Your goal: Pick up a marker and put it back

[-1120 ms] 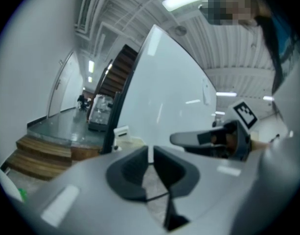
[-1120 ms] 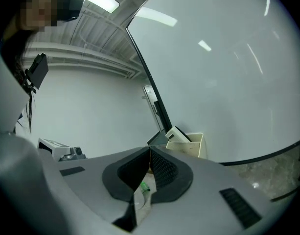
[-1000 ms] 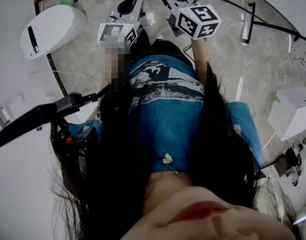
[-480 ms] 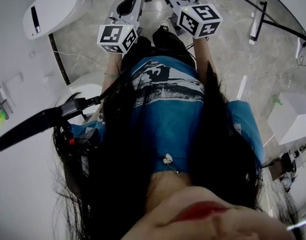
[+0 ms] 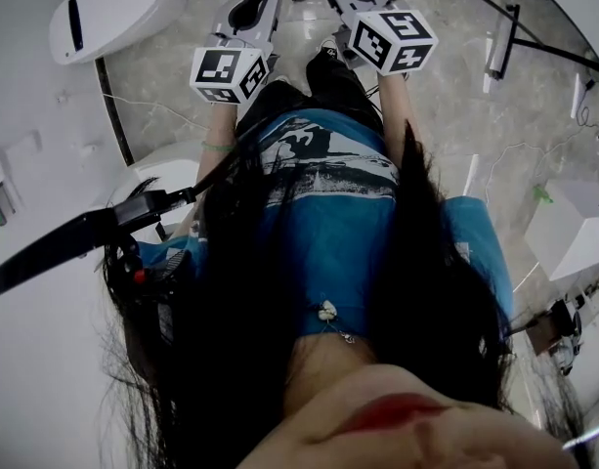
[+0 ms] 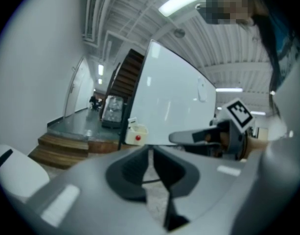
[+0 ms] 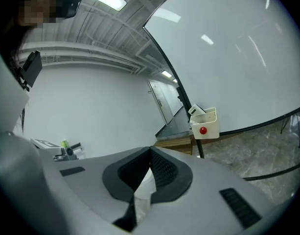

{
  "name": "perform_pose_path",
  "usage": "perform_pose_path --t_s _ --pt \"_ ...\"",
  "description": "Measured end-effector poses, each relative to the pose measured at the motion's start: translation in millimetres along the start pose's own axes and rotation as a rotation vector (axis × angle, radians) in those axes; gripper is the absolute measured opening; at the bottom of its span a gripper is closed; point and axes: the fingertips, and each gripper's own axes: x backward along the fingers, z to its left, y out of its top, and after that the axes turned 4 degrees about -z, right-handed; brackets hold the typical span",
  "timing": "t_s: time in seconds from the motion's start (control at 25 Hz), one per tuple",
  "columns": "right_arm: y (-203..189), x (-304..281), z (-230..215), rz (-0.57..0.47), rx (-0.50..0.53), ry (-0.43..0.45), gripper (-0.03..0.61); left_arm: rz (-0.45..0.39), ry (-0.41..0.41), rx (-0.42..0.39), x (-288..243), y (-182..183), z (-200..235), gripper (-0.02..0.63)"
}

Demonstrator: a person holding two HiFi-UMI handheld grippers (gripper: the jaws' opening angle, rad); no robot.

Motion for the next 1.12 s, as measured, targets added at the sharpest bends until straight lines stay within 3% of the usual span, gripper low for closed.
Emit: perform_pose_path --t_s 0.12,0.32,0.48,0.64,1.12 --pt "-16.6 9.5 28.3 0.004 -0.008 -0.022 0.011 -0.003 -0.015 0.006 29.0 -2.6 3.6 0.023" --pt "-66.1 33.7 152.3 0.009 -0.01 -0.056 0.011 -0.015 -0.054 0.023 153.1 -7.9 21.8 0.023" --pt "-91.6 52.6 200.1 0.023 0.007 -0.074 0.011 -0.036 -0.079 0.07 200.6 -15.3 21.2 0.023" --pt "-98.7 67.8 223.9 0.005 0.015 -0.088 0.011 -0.065 -0.109 0.064 228.6 -13.4 10.1 0.023" --pt "-99.9 109.8 241.2 -0.022 0.035 -0.053 0.011 -0.108 -0.085 0.055 248.4 -8.7 -24.5 0.023"
